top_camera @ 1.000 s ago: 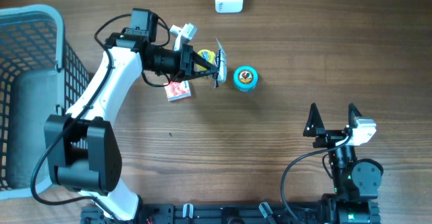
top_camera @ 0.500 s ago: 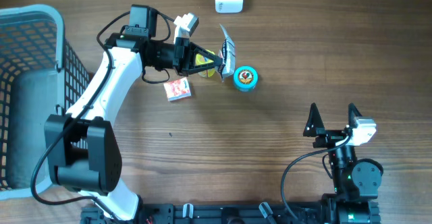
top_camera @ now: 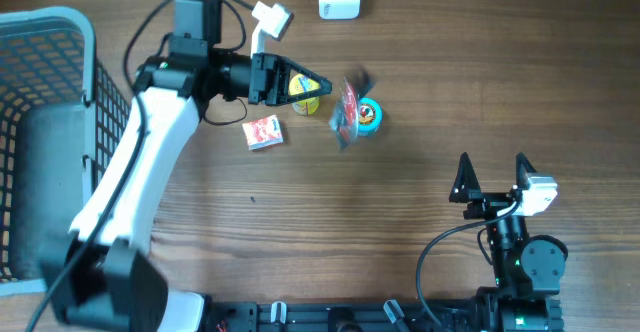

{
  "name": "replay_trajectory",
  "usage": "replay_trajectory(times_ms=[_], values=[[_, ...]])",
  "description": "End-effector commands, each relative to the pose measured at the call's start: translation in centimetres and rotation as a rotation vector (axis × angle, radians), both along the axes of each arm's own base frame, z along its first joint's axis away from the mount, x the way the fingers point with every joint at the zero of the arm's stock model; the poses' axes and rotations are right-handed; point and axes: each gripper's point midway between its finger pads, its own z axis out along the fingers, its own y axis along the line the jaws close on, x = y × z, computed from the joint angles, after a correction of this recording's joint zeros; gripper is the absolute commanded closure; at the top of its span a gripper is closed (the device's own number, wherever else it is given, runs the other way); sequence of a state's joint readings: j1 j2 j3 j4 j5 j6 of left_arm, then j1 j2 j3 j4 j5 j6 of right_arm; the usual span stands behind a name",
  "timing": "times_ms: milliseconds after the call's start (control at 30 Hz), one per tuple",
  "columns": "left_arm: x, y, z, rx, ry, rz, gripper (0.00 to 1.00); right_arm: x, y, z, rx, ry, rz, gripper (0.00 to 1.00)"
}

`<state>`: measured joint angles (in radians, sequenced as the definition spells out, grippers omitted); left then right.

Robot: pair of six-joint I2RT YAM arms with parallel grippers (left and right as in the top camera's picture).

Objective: Scan the item barcode

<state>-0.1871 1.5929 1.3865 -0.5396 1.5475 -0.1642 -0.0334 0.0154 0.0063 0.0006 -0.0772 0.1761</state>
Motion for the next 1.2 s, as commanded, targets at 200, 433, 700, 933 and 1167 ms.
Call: replay_trajectory(times_ms=[200, 433, 700, 933, 1167], values=[[-0.7, -0.2, 3.4, -0.016, -0.166, 0.018, 0.96, 0.0, 0.0, 0.1, 0.008, -0.006, -0.003, 0.00], [1.2, -0.3, 2.3, 0.051, -0.185, 0.122, 0.44, 0.0, 0.0, 0.1, 0.008, -0.006, -0.003, 0.00], [5.2, 0.6, -0.9, 0.240, -0.146, 0.363, 0.00, 0.0, 0.0, 0.1, 0.008, -0.005, -0.003, 0.00], [8.8, 4.3, -6.1, 0.542, -0.071, 0.659, 0.00, 0.0, 0.0, 0.1, 0.008, -0.006, -0.002, 0.00], [8.0, 7.6, -10.9, 0.862, -0.043, 0.762, 0.00, 0.0, 0.4, 0.2, 0.252, 0.004, 0.018, 0.00]])
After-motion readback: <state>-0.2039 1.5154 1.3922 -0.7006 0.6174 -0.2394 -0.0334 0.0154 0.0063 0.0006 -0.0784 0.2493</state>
